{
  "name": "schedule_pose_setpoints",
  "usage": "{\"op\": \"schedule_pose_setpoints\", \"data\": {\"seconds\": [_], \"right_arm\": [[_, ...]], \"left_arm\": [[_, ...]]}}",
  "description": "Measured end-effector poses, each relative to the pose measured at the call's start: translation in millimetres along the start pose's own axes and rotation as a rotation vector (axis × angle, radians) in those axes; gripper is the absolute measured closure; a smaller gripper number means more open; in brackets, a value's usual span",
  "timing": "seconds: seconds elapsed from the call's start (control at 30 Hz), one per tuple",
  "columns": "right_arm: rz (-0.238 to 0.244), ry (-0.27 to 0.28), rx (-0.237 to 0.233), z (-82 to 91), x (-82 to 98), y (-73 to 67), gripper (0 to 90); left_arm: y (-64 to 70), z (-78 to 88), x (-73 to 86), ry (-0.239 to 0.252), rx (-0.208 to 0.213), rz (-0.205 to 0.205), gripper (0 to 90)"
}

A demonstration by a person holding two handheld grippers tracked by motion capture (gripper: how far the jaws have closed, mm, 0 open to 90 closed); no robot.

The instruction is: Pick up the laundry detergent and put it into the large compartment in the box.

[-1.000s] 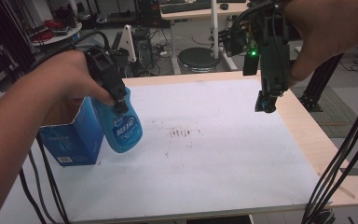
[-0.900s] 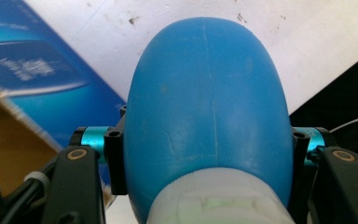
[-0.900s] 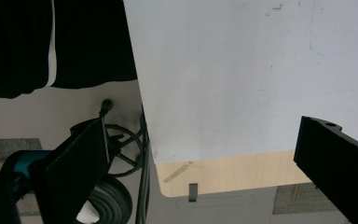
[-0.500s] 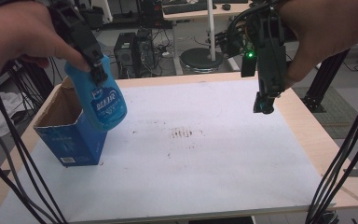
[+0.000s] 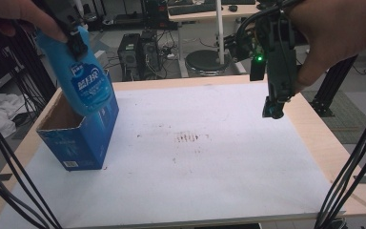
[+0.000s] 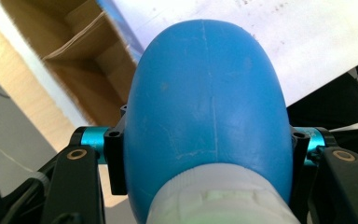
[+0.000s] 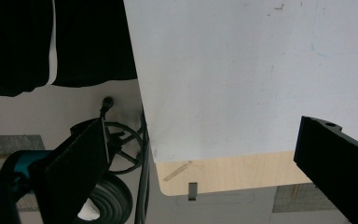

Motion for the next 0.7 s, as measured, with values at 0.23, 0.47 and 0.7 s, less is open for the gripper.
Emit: {"op": "schedule_pose_setpoints", "data": {"seconds": [0.23, 0.47, 0.7], "right_arm": [[0.003, -0.002, -0.004, -2.5, -0.9, -0.1, 2.0], [0.000, -0.002, -0.007, -2.5, -3.0, -1.1, 2.0], [-0.012, -0.004, -0.008, -2.7, -1.6, -0.1, 2.0]], "left_arm": [[-27.4, 4.2, 8.1, -0.003, -0.010, 0.089, 38.2], [-51.9, 0.0, 14.1, -0.002, -0.030, 0.162, 38.2], [-67.4, -11.4, 16.6, -0.018, -0.041, 0.192, 38.1]]}}
Point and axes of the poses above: each handheld gripper's, and its own axes: z roughly backward along the jaws, x roughly out of its underside, y roughly to its right, the point moved 4 cm from there along -z, roughly forward along the jaws, and after that the axes turned 7 degrees about x, right-handed, at the moved point
